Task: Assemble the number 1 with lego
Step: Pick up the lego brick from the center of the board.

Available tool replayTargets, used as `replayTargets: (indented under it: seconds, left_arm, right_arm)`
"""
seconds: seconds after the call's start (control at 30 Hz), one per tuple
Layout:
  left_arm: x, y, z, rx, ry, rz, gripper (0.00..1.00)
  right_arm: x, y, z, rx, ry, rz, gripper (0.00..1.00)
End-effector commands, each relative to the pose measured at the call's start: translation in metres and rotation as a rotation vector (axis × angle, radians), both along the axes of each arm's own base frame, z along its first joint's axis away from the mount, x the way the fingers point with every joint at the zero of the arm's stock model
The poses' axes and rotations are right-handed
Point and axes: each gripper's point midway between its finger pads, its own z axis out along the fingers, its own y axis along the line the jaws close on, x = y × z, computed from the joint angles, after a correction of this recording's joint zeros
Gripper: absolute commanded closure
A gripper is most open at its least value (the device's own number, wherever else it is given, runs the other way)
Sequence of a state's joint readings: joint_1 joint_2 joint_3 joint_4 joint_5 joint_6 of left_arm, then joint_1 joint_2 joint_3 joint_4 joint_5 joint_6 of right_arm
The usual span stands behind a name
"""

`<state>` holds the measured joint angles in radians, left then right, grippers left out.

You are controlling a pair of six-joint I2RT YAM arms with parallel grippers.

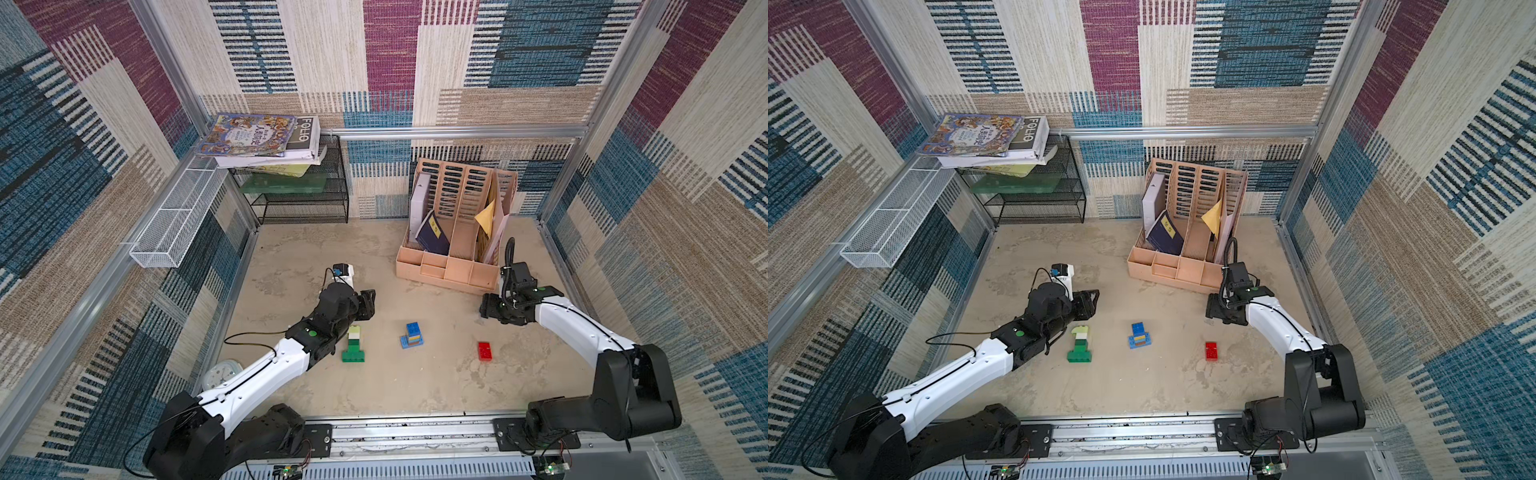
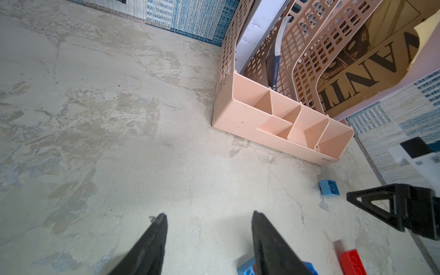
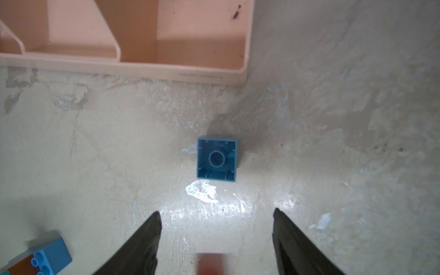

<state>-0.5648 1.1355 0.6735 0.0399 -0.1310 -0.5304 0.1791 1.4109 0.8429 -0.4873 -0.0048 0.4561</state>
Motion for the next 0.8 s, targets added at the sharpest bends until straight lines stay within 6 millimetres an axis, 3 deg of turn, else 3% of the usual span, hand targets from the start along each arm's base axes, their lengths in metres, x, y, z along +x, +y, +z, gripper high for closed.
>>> replayTargets:
  seconds: [0.0, 0.27, 0.57, 0.77]
  left_arm:
    - [0.002, 0.0, 0.008, -0.014, -0.031, -0.005, 0.38]
    - [-0.002, 0.007, 0.01, -0.015, -0.037, 0.02, 0.37]
    - [-0.005, 0.012, 0.01, -0.014, -0.038, 0.032, 0.37]
    - [-0.006, 0.012, 0.011, -0.011, -0.035, 0.03, 0.37]
  right_arm:
    - [0.014, 0.001, -0.004, 0.012, -0.019, -0.025, 0.27]
    - [0.02, -0.003, -0.028, -0.018, 0.037, -0.05, 0.39]
    - [0.028, -0.006, -0.038, -0.049, 0.065, -0.057, 0.46]
    - [0.026, -0.007, -0.043, -0.055, 0.082, -0.068, 0.57]
